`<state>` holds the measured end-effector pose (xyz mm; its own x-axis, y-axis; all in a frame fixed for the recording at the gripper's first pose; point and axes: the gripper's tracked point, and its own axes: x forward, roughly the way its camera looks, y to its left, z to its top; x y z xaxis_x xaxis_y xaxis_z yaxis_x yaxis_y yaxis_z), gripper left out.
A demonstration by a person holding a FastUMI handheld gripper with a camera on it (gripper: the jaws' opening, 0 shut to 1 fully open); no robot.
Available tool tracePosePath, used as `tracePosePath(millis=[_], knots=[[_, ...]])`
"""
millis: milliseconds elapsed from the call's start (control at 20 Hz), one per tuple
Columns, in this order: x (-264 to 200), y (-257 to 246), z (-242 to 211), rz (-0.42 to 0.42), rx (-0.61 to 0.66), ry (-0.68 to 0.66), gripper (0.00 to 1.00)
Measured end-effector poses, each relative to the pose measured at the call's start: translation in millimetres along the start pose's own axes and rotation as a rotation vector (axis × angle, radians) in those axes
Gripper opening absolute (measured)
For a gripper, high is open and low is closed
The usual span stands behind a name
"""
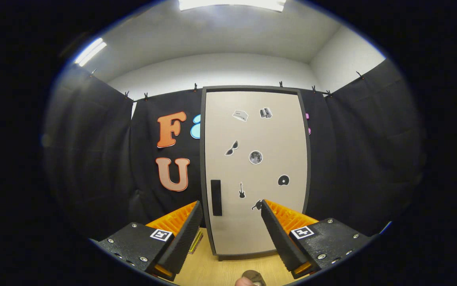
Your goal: Open the shoe cabinet door, grab the shoes and put them into the shoe cabinet, then close the shoe cabinet door.
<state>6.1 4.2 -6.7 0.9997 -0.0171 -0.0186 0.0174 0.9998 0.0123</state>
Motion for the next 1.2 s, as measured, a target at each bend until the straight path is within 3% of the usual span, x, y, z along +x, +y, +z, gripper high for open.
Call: tracePosePath(millis=[800, 1200], knots=[[134, 37, -49, -0.022, 0.03, 0.051, 0.93], [203, 54, -82, 0.003, 0.002, 0.11, 0.86]])
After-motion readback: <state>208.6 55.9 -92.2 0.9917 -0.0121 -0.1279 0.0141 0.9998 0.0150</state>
